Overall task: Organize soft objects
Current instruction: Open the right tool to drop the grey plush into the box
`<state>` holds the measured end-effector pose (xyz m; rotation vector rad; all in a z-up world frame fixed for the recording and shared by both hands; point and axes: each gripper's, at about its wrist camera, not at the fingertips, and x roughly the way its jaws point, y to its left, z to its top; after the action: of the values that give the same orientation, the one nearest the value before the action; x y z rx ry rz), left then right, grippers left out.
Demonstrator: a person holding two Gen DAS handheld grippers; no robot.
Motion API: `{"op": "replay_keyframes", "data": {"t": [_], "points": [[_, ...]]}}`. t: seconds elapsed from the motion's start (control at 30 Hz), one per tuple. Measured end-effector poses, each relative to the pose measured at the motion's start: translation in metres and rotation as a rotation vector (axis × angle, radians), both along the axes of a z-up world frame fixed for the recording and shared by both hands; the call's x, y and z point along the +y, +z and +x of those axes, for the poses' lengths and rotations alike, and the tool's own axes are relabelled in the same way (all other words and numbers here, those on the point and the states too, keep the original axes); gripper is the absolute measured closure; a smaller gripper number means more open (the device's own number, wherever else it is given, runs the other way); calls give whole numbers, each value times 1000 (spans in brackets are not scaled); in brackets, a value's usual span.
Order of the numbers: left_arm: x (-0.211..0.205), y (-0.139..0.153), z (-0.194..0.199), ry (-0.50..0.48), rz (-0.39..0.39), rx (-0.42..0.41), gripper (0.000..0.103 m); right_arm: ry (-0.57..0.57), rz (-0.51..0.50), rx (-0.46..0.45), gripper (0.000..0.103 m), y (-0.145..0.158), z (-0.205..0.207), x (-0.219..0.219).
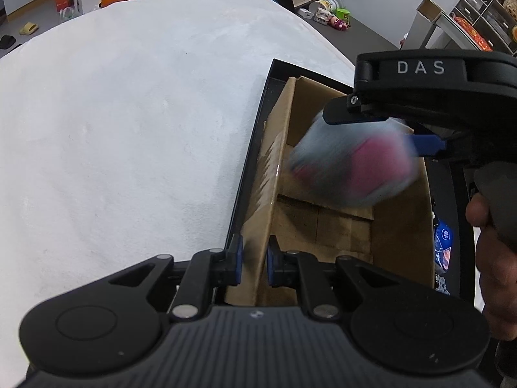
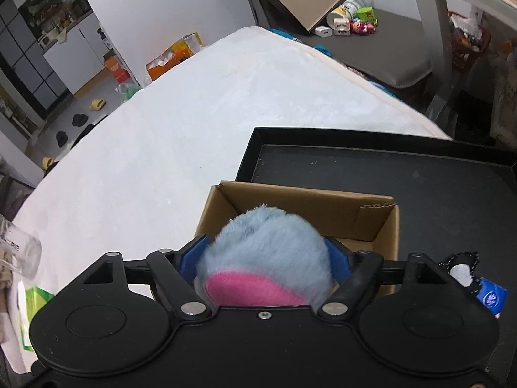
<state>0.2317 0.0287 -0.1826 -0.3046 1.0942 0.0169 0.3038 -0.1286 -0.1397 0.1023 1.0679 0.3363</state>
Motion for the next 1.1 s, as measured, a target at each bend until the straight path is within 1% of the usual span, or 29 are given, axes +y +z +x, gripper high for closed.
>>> {"op": "replay_keyframes", "data": {"t": [0.17,0.3,0.4,0.47,0.57,0.67,0.77,0.87,1.0,1.1], "points": [[1,1,1,8,-5,3,89,0,7,2,27,2,-1,-4],[-2,1,2,3,10,10,86,-4,12,-1,27,7,-7,-12],[-5,2,2,9,39,19,78,-7,19,-12,27,14,-13,-22],[-7,3,2,12,58,22,66,-12,24,-20,27,19,-17,-29],[-7,4,2,27,81,30,56,-24,27,-29,27,25,-22,-40],[-7,6,0,38,91,33,47,-38,33,-34,27,28,-27,-51],[-9,9,-2,43,112,31,41,-49,38,-36,26,30,-30,-63],[-12,13,-4,45,125,25,34,-60,29,-45,22,31,-34,-74],[-16,15,-7,37,148,24,32,-88,32,-38,21,27,-38,-90],[-20,15,-6,29,155,27,31,-111,28,-34,18,22,-40,-102]]}}
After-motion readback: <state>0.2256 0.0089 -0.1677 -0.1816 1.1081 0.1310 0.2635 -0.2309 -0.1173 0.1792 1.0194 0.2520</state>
